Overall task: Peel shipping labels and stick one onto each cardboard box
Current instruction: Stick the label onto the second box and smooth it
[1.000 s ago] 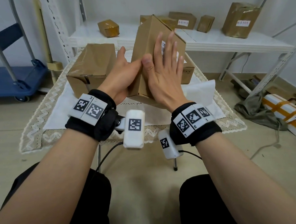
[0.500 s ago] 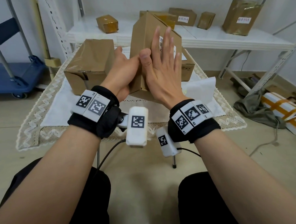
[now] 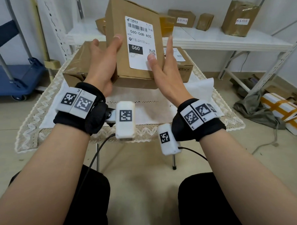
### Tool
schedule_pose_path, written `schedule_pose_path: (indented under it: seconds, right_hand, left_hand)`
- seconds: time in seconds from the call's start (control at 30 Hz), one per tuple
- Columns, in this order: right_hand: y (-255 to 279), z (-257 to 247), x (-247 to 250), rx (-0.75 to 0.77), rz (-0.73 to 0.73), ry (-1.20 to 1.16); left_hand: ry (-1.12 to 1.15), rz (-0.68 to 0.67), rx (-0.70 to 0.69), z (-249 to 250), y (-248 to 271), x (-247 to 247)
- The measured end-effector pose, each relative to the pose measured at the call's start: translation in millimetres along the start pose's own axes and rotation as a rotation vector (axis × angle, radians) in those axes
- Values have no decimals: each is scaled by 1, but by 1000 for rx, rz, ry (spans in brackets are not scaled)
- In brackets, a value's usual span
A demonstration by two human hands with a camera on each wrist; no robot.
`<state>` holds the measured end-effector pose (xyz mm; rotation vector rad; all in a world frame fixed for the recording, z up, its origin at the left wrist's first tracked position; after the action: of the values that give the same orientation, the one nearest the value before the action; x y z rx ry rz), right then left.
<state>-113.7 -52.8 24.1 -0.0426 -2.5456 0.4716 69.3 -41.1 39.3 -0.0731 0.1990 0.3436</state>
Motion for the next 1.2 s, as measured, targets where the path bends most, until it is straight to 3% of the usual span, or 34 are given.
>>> schedule_pose_path:
  seconds: [0.13, 0.33, 0.73, 1.2]
  right_hand:
    - [4, 14, 2, -307, -163, -161]
    - [15, 15, -5, -530, -284, -536]
    - [10, 23, 3, -644, -81, -968]
    - [1, 42, -4, -740, 24, -969]
  left_hand:
    - [-5, 24, 3, -1, -4, 5]
    - [-28, 49, 48, -6, -9, 10]
    - [-274, -157, 29, -21, -14, -9]
    - [-479, -288, 96, -34, -5, -21]
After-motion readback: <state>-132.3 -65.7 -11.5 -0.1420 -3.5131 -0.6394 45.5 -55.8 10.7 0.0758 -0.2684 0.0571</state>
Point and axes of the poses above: each hand's wrist, its own y-axis away from the middle knuckle, its own x-axis out of the back of the hand, z = x × y, the point moved 6 cm from there along -y, towards the middle knuckle
